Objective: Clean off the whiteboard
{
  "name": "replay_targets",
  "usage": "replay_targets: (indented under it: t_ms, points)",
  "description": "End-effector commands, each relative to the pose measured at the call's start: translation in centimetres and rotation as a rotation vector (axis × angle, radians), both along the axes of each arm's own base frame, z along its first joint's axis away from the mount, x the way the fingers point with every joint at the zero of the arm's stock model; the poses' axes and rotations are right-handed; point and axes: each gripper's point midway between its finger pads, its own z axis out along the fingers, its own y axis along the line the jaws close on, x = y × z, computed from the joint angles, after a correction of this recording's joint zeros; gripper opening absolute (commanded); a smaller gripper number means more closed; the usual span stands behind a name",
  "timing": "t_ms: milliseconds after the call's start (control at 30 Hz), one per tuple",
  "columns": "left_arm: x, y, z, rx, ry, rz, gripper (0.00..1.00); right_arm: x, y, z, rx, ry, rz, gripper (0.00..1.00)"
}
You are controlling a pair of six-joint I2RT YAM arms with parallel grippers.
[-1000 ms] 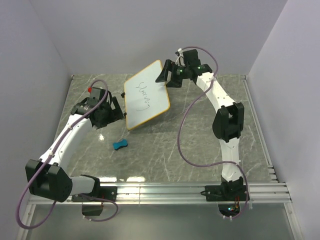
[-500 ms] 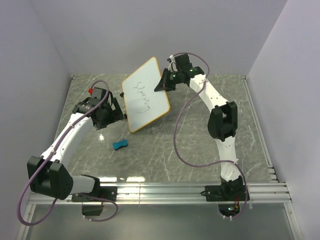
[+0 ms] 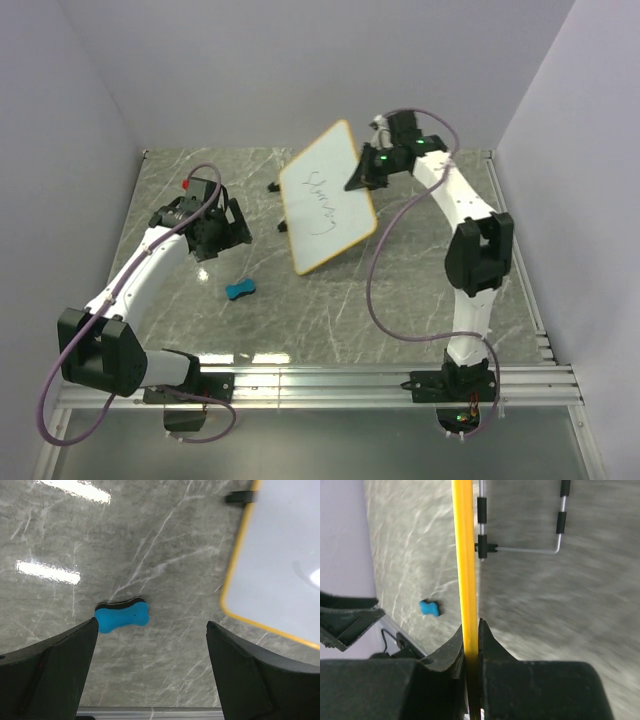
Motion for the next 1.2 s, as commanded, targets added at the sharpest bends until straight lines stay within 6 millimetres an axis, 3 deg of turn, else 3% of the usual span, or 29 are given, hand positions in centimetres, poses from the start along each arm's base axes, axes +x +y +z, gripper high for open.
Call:
replay_targets:
  t_ms: [0, 67, 133, 333, 467, 500, 600, 767, 967, 1067, 1167]
  points:
    - [0.1, -0.6, 0.0, -0.01, -0.018, -0.048, 0.95, 1.4, -15.2, -3.5, -0.341, 0.017, -0.279, 0.0]
    - [0.0, -0.6, -0.2, -0.009, -0.015, -0.055, 0.95, 1.3, -17.8, -2.1, -0.317, 0.0, -0.34, 0.0]
    - [0.0, -0.8, -0.2, -0.015, -0.012, -0.063, 0.95, 0.8, -18.7, -1.2, -0.314, -0.012, -0.36, 0.0]
    - [0.4, -1.0, 0.3, -0.013, -0.023, -0.076, 0.95, -0.8, -17.9, -0.8, -0.286, -0.004, -0.33, 0.0]
    - [0.6, -1.0, 0.2, -0.007, -0.029, -0.089, 0.95, -2.9, -15.6, -1.0, -0.245, 0.01, -0.261, 0.0]
    - [0.6, -1.3, 0.2, -0.02, -0.031, -0.101, 0.95, -4.0, -14.5, -1.7, -0.217, 0.035, -0.222, 0.0]
    - [0.6, -1.6, -0.2, -0.027, -0.026, -0.114, 0.95, -6.7, -10.9, -1.3, -0.139, 0.028, -0.102, 0.0]
    - [-0.1, -1.1, -2.5, 0.007, 0.057, -0.106, 0.95, -10.3, -6.6, -0.3, 0.019, 0.03, 0.047, 0.0]
    - [-1.5, -0.3, -5.4, 0.057, 0.169, -0.101, 0.94, -14.3, -4.7, 1.7, 0.133, 0.005, 0.125, 0.0]
    - [-1.6, -0.6, -5.0, 0.045, 0.155, -0.109, 0.94, -15.9, -4.5, 2.4, 0.106, -0.039, 0.147, 0.0]
    - [-1.5, -0.7, -4.1, 0.037, 0.13, -0.113, 0.94, -16.2, -5.3, 4.4, 0.065, -0.129, 0.135, 0.0]
